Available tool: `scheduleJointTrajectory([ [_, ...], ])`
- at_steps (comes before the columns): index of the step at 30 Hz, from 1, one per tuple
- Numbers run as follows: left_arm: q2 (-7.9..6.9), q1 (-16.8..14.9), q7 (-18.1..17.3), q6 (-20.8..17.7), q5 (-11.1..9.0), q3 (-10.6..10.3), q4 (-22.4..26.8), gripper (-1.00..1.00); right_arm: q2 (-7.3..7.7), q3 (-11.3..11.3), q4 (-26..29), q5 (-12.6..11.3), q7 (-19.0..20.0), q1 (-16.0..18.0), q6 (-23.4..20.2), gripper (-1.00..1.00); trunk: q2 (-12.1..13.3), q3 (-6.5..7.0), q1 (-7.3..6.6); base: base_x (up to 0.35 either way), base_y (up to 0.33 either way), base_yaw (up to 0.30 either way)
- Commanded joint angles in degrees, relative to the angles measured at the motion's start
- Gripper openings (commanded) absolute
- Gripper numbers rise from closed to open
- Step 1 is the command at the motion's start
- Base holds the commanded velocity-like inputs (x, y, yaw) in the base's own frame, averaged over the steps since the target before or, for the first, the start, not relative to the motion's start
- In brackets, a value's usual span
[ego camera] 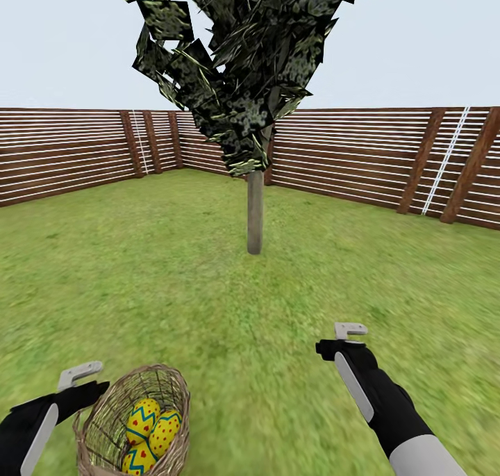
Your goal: Take the three Easter eggs out of the wicker basket on the lawn in the garden, then place them on the lawn next to a single tree (choose any tree) so that all three eggs are next to the same tree and none are left in the basket.
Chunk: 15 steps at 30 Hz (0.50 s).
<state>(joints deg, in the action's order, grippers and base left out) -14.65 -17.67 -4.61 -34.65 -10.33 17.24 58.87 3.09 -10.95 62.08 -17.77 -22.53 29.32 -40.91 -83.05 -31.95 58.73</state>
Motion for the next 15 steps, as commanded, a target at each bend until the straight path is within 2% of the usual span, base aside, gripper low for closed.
scheduleJointTrajectory([
  [1,0.00,0.0,-0.2,-0.3,-0.2,0.1,0.0,1.00,0.07,-0.2,0.1,-0.6,-0.6,0.0,-0.1,1.00,0.0,-0.06,0.00,0.000,0.000,0.000],
  [15,0.32,0.0,-0.3,-0.4,-0.4,0.1,0.3,1.00,0.07,-0.2,0.1,-0.6,-0.6,0.0,-0.1,1.00,0.0,-0.06,0.00,0.000,0.000,0.000],
])
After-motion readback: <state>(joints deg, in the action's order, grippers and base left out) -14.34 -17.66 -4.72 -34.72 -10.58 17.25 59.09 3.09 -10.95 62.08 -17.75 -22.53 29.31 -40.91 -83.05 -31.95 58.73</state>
